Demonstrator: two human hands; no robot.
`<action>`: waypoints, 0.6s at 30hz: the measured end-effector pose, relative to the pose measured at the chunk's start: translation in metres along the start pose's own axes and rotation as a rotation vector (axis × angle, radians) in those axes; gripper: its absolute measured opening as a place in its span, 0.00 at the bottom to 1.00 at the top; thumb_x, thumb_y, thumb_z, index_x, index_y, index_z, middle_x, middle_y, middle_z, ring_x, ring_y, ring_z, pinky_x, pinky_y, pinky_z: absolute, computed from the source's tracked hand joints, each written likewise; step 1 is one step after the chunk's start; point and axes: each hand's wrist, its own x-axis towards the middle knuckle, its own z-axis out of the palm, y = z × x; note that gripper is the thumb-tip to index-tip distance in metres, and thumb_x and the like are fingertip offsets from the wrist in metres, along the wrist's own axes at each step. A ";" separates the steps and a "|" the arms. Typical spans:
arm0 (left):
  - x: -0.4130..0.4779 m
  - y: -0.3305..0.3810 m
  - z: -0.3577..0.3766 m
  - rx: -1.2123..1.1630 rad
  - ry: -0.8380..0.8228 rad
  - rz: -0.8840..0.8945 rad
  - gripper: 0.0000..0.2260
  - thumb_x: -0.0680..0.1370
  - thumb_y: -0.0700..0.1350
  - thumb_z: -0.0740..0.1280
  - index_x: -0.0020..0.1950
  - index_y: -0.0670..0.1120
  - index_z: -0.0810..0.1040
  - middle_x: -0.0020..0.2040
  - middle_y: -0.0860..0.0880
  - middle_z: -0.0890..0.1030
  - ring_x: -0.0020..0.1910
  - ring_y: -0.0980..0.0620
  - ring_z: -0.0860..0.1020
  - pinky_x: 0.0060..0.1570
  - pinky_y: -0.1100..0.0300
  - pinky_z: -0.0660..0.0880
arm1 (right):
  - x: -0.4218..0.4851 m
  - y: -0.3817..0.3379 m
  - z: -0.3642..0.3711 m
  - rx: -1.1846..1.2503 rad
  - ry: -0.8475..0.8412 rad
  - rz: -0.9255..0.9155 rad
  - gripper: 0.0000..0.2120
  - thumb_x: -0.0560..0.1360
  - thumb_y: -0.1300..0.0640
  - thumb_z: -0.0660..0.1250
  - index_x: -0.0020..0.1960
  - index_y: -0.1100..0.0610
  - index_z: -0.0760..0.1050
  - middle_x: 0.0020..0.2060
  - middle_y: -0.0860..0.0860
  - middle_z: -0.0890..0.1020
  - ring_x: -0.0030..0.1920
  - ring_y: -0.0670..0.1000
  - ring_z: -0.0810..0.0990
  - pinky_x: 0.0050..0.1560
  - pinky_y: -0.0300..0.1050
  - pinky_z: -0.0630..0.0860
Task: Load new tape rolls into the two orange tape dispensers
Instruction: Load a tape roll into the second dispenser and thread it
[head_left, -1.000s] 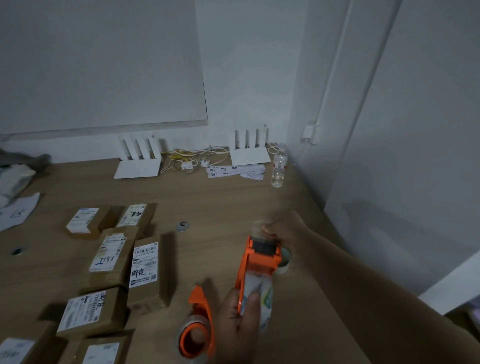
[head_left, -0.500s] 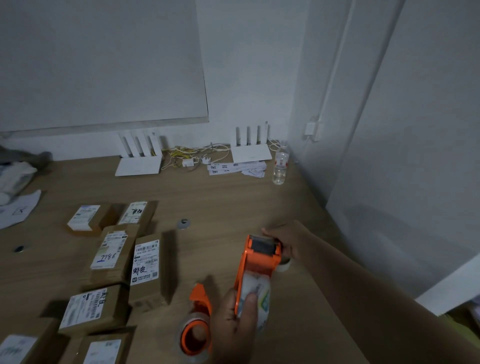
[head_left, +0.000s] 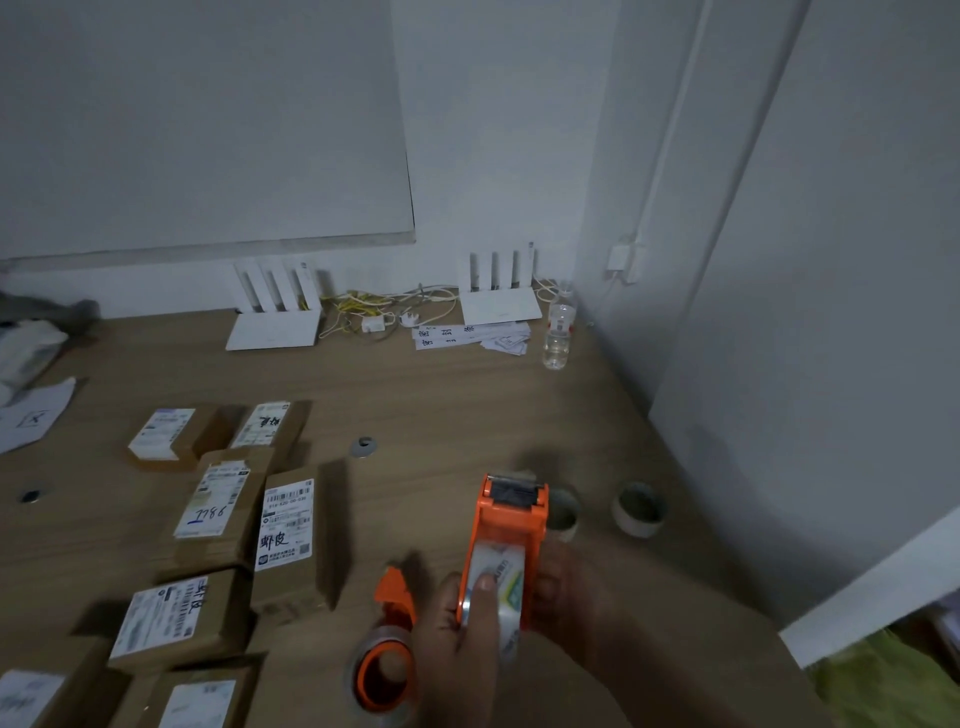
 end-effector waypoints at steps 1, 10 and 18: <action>0.001 -0.002 0.000 0.003 0.008 0.001 0.07 0.71 0.48 0.66 0.39 0.58 0.84 0.33 0.55 0.85 0.30 0.63 0.80 0.31 0.72 0.74 | -0.004 0.006 0.002 0.023 -0.034 -0.002 0.28 0.78 0.40 0.56 0.57 0.62 0.81 0.52 0.64 0.83 0.48 0.64 0.80 0.53 0.58 0.78; 0.012 -0.021 0.004 0.067 0.036 -0.064 0.10 0.79 0.39 0.65 0.40 0.46 0.83 0.41 0.46 0.87 0.43 0.55 0.83 0.43 0.69 0.76 | -0.022 0.018 0.002 -0.015 -0.166 -0.164 0.12 0.76 0.60 0.64 0.54 0.62 0.83 0.51 0.61 0.86 0.48 0.58 0.85 0.49 0.51 0.81; 0.028 -0.071 0.001 0.202 0.055 -0.099 0.13 0.67 0.65 0.63 0.47 0.61 0.72 0.42 0.55 0.80 0.43 0.65 0.78 0.47 0.71 0.73 | -0.009 0.028 -0.003 -0.199 0.054 -0.377 0.16 0.62 0.59 0.75 0.48 0.63 0.83 0.38 0.65 0.84 0.36 0.55 0.82 0.36 0.49 0.81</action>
